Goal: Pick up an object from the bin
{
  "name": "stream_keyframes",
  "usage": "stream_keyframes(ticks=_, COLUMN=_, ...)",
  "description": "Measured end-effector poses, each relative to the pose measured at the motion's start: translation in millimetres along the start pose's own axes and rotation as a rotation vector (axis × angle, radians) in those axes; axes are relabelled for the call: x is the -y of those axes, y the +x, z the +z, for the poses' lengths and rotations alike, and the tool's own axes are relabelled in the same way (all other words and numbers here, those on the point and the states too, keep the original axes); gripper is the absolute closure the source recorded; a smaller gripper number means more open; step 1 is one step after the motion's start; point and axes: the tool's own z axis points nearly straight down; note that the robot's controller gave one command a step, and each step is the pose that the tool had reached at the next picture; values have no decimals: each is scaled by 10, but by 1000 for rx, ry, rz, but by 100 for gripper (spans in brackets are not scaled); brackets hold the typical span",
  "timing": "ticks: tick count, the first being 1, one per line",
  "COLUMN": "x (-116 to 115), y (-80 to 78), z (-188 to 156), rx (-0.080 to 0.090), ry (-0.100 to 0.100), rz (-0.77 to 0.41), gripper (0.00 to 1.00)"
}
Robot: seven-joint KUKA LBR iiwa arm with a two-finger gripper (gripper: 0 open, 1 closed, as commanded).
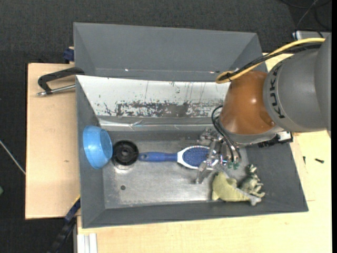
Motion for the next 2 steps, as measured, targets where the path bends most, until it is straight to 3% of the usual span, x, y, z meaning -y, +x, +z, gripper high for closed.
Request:
stream_keyframes(ticks=1, x=-7, y=-10, z=-7, rx=0, ry=0, rz=0, gripper=0)
stream_keyframes(ticks=2, x=-6, y=-20, z=-18, rx=3, ry=0, rz=0, gripper=100)
